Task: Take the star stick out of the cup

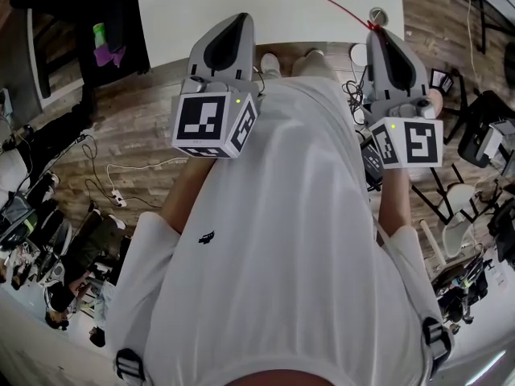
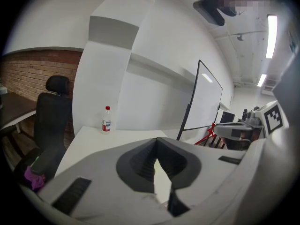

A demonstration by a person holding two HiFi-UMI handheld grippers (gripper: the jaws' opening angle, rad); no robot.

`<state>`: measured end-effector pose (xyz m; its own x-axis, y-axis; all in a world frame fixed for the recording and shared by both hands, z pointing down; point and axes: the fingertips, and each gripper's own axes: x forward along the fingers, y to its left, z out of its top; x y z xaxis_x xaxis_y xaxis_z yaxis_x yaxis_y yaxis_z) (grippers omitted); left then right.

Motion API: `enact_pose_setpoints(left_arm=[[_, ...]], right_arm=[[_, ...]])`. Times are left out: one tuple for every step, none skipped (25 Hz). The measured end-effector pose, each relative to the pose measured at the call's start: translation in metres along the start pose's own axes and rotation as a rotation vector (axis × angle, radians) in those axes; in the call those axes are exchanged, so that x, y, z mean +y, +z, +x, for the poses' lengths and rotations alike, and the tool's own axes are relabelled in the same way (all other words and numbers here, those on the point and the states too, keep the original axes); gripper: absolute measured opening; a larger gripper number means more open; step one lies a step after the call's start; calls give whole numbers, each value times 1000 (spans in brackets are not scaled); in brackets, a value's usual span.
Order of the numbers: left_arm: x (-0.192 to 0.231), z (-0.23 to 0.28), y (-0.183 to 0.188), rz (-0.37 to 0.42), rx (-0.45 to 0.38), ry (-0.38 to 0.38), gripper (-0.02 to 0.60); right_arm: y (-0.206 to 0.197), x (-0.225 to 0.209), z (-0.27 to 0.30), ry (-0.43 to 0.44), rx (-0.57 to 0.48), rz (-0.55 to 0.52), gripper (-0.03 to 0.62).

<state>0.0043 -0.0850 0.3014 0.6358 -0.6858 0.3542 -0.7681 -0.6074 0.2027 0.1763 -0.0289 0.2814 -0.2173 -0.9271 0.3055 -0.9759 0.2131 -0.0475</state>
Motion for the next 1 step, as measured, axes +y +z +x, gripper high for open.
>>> enact_pose_setpoints(left_arm=[[2,0,1,1,-2,1,-5]], right_arm=[[1,1,1,-1,-1,-1,17]])
